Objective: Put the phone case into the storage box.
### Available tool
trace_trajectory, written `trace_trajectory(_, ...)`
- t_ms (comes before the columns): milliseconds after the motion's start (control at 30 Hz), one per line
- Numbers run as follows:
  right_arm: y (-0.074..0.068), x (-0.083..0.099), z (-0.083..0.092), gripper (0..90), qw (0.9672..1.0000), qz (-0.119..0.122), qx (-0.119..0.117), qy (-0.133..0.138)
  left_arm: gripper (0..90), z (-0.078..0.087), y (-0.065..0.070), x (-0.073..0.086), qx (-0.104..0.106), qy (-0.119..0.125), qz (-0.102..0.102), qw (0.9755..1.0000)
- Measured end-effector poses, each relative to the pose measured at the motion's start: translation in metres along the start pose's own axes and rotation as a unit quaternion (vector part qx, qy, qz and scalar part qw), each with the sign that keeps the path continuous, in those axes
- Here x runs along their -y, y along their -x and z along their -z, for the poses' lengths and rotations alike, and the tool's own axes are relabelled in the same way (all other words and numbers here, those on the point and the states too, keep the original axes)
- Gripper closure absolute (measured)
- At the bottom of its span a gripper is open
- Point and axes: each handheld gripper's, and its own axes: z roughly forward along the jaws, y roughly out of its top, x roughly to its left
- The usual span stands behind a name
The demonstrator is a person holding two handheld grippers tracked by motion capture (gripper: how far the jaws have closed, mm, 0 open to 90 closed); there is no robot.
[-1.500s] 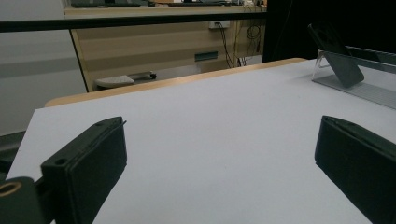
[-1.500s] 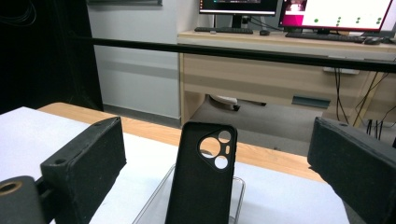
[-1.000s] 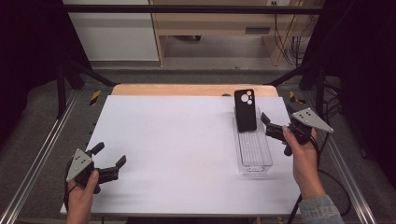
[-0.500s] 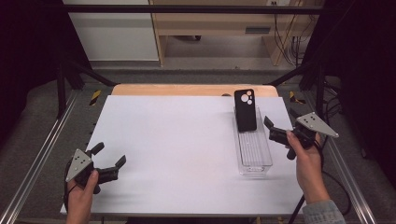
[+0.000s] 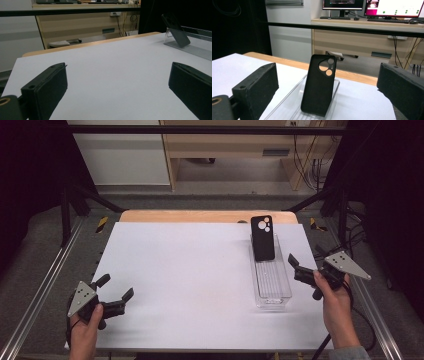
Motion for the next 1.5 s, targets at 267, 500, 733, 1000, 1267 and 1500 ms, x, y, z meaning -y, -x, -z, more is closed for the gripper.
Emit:
trace_trajectory(267,-0.004,0.011,0.015,4.0,0.9999,0.004,-0.010,-0.009,2.2,0.007,0.000,0.000,-0.002,0.003,0.002,1.0000)
trace_trajectory(500,-0.007,0.021,0.025,3.9,0.9998,-0.002,-0.014,-0.010,2.2,0.013,0.000,0.000,-0.001,0.007,0.006,1.0000)
trace_trajectory(733,-0.008,0.033,0.032,4.0,0.9998,-0.014,-0.014,-0.008,2.2,0.018,0.000,0.001,-0.001,0.010,0.008,0.9999)
trace_trajectory(1000,-0.012,0.042,0.036,4.2,0.9996,-0.014,-0.021,-0.014,2.2,0.021,0.001,0.000,0.004,0.013,0.008,0.9999)
trace_trajectory(1267,-0.021,0.050,0.035,4.2,0.9990,-0.017,-0.039,-0.013,2.2,0.019,0.003,0.000,0.011,0.012,0.007,0.9998)
trace_trajectory(1500,-0.029,0.056,0.031,4.1,0.9986,-0.017,-0.050,-0.009,2.1,0.014,0.005,0.000,0.013,0.008,0.003,0.9999)
